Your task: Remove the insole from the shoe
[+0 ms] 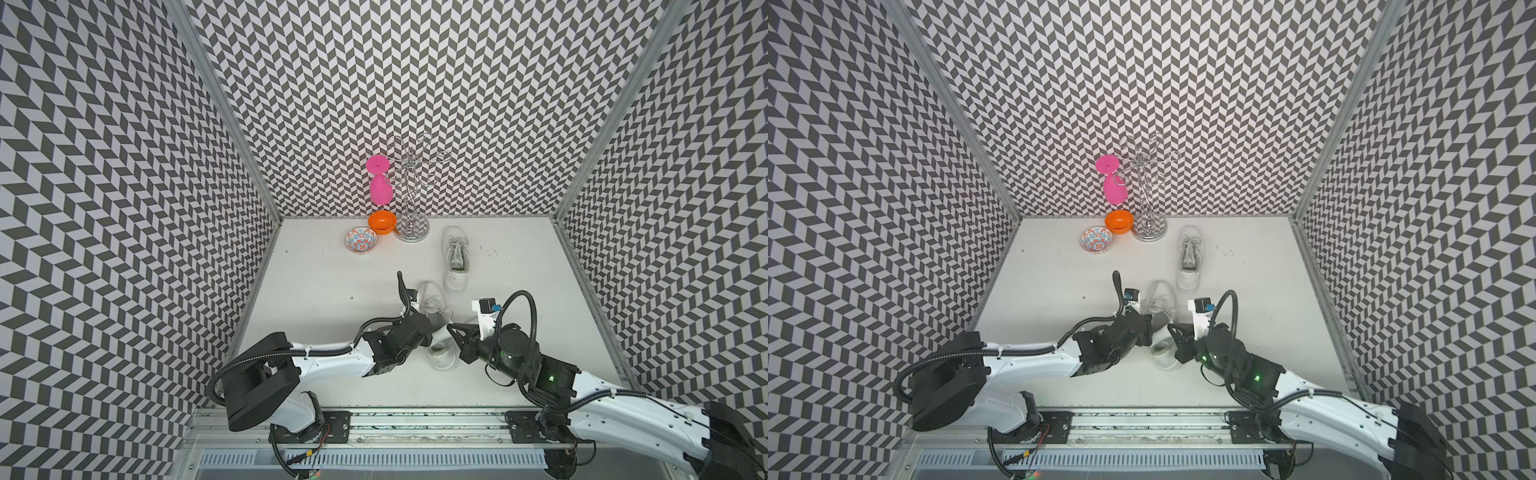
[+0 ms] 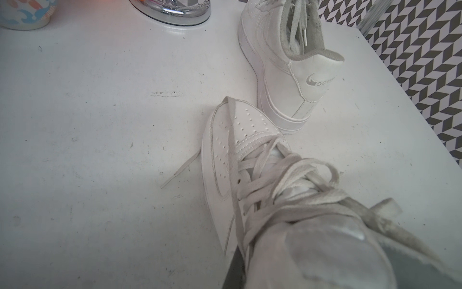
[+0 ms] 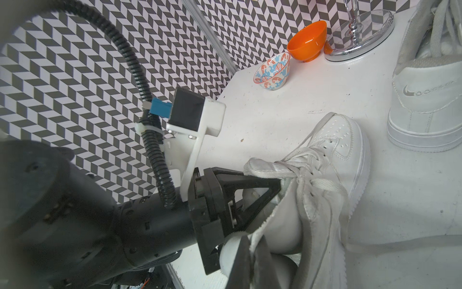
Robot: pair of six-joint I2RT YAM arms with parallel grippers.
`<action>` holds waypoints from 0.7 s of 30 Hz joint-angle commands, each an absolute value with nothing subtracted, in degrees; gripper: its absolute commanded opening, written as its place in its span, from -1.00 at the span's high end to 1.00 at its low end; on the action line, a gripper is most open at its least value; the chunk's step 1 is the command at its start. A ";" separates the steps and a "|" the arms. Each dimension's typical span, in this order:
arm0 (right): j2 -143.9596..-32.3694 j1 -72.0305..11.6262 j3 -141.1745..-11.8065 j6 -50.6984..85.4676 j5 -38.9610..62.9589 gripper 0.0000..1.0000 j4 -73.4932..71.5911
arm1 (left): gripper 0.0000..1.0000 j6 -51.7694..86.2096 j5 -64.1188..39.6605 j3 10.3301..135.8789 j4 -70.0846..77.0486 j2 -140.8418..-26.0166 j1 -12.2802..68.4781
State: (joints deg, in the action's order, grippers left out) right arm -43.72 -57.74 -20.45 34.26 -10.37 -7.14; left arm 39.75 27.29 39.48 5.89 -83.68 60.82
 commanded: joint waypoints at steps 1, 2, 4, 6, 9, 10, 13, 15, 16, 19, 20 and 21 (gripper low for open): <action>-39.06 -57.90 -22.30 32.10 -11.34 1.00 -18.99 | 1.00 38.41 31.93 38.85 -1.97 -86.38 58.43; -38.55 -57.90 -22.45 31.98 -11.62 1.00 -18.77 | 1.00 38.24 32.02 38.91 -2.08 -86.65 58.46; -37.68 -57.86 -22.59 31.69 -11.81 1.00 -18.71 | 1.00 37.91 32.06 38.98 -2.02 -86.95 58.41; -37.61 -57.84 -22.65 31.52 -11.86 1.00 -19.28 | 1.00 36.99 31.74 39.04 -1.50 -87.12 58.57; -39.33 -57.86 -23.98 31.42 -12.13 1.00 -18.49 | 1.00 35.42 32.61 39.68 -1.29 -87.47 59.66; -39.86 -57.85 -24.61 31.03 -12.13 1.00 -18.13 | 1.00 35.43 33.35 40.19 -2.10 -87.72 59.89; -41.61 -57.92 -25.13 30.72 -12.21 1.00 -19.54 | 1.00 33.40 35.46 41.89 -3.19 -88.89 61.63; -43.71 -57.90 -25.68 30.66 -10.13 1.00 -21.27 | 1.00 31.75 35.78 43.14 -3.41 -89.81 63.01; -45.24 -57.92 -26.25 30.59 -9.23 1.00 -21.49 | 1.00 30.84 35.64 43.85 -3.49 -90.41 63.57; -47.50 -58.05 -28.29 29.66 -7.39 1.00 -20.56 | 1.00 30.67 34.01 45.52 -4.48 -92.23 63.85; -46.98 -58.09 -28.62 29.19 -7.56 1.00 -20.17 | 1.00 30.76 33.22 45.41 -4.32 -92.55 63.52; -46.21 -58.09 -28.78 28.86 -7.86 1.00 -19.70 | 1.00 30.91 32.78 45.20 -4.13 -92.69 63.29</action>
State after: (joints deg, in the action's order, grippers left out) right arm -48.01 -57.58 -24.32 30.85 -10.31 -6.79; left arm 32.16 33.01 45.71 2.24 -89.93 63.48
